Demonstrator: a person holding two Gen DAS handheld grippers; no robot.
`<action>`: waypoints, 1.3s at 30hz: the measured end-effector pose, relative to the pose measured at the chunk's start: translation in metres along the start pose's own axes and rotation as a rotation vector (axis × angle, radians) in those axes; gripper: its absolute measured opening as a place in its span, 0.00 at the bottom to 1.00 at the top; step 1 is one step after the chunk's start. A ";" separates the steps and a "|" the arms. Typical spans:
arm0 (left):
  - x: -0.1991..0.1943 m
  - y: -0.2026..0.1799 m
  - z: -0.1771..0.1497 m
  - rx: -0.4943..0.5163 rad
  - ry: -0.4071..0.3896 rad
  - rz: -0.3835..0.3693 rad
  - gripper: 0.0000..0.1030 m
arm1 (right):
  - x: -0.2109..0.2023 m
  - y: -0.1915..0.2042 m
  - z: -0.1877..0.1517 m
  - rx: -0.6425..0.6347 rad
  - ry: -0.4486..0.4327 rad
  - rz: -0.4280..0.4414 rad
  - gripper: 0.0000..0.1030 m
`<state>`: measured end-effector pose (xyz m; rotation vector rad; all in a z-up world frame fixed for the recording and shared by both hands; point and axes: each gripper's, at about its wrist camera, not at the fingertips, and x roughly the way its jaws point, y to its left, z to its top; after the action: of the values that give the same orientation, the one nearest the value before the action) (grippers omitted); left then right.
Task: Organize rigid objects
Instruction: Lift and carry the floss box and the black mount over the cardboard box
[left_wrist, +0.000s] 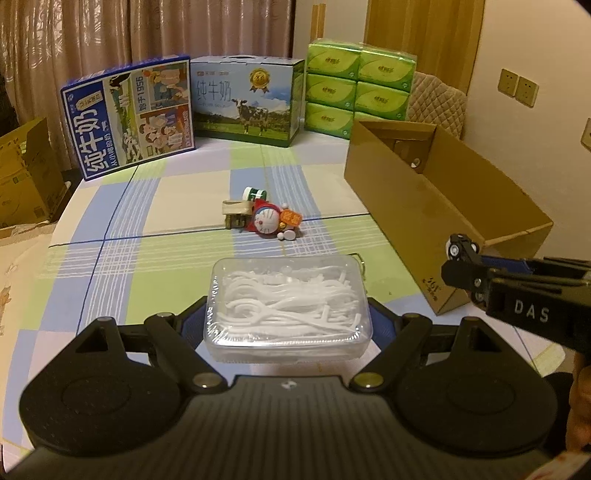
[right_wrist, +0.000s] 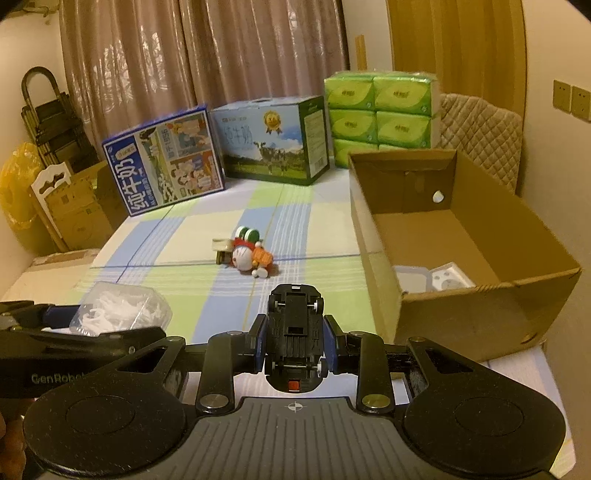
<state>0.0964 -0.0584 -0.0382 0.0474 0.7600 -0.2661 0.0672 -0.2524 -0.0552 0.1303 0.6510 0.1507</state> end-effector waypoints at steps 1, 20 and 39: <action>-0.001 -0.002 0.000 0.002 -0.002 -0.004 0.81 | -0.003 -0.001 0.001 0.002 -0.006 -0.003 0.26; -0.002 -0.065 0.028 0.089 -0.041 -0.092 0.81 | -0.033 -0.051 0.025 0.045 -0.076 -0.076 0.27; 0.030 -0.145 0.081 0.167 -0.072 -0.213 0.81 | -0.042 -0.155 0.063 0.087 -0.107 -0.192 0.27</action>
<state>0.1346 -0.2166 0.0075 0.1140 0.6705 -0.5313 0.0884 -0.4169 -0.0069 0.1575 0.5602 -0.0691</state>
